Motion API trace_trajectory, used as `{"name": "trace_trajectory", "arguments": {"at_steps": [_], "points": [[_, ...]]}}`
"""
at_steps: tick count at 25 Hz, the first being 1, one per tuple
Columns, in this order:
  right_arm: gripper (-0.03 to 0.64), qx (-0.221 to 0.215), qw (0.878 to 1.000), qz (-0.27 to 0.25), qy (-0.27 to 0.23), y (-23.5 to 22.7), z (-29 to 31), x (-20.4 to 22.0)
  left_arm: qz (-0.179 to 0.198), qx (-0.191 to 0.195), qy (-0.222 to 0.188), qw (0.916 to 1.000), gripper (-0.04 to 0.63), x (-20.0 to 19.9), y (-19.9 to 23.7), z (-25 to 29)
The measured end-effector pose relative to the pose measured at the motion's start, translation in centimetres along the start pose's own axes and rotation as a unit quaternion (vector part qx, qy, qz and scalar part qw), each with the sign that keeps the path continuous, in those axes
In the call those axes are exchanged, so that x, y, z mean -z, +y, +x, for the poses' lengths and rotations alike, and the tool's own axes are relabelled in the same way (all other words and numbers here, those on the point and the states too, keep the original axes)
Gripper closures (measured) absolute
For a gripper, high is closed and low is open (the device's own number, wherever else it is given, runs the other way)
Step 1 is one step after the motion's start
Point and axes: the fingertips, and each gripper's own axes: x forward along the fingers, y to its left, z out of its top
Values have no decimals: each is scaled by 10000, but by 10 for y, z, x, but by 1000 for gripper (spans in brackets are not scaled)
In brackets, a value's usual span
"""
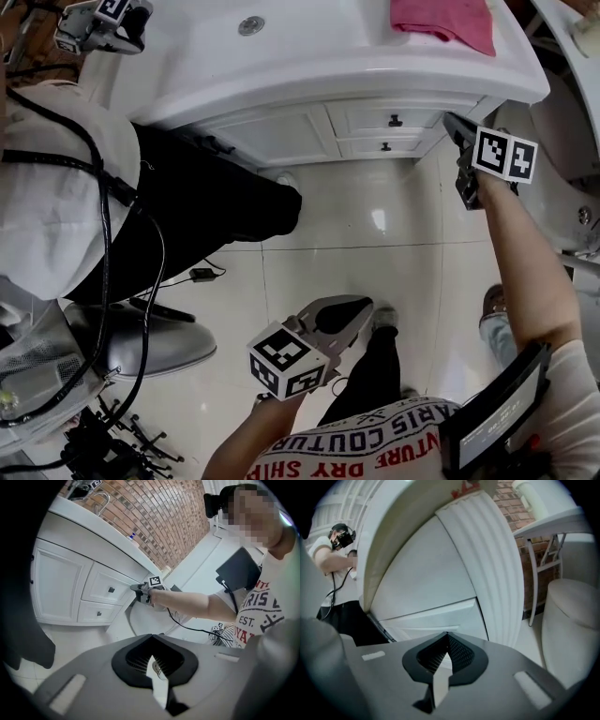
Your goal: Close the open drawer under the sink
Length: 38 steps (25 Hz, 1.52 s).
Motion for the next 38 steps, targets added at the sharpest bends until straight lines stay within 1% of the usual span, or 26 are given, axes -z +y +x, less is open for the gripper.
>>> {"name": "trace_trajectory", "arguments": {"at_steps": [3,4,5,7,11,14,18,23,27,29,33,38], "points": [[607,37,9966,-788,222,9,-31,20,98,113,-67,9999,612,-3,-13,4],[607,-31,9945,-1011,269,16,-47,30,161,190,-92,9996,613,-4,-20,6],[606,-165,9930,-1128,304,25,-65,41,231,254,-114,9993,613,-5,-28,8],[577,-570,9918,-1081,380,53,-108,70,344,318,-151,9988,612,-6,-43,8],[571,-1384,9872,-679,406,117,-209,118,636,494,-285,9963,613,-12,-86,7],[607,-1854,9813,-418,291,161,-286,137,930,522,-331,9937,614,-9,-125,5],[607,-2314,9712,-534,192,222,-390,169,1196,545,-374,9906,614,19,-200,-12],[609,-2603,9601,-1010,-147,276,-521,206,1567,584,-491,9847,614,75,-312,-39],[609,-2717,9519,-1396,-225,309,-613,244,1911,473,-557,9789,614,129,-399,-63],[609,-2732,9494,-1524,-293,320,-653,262,2053,405,-651,9757,614,153,-436,-77],[609,-2698,9469,-1682,-488,333,-711,284,2252,284,-911,9696,614,184,-494,-106],[609,-2680,9456,-1767,-521,348,-756,297,2426,204,-1057,9641,614,194,-544,-129]]}}
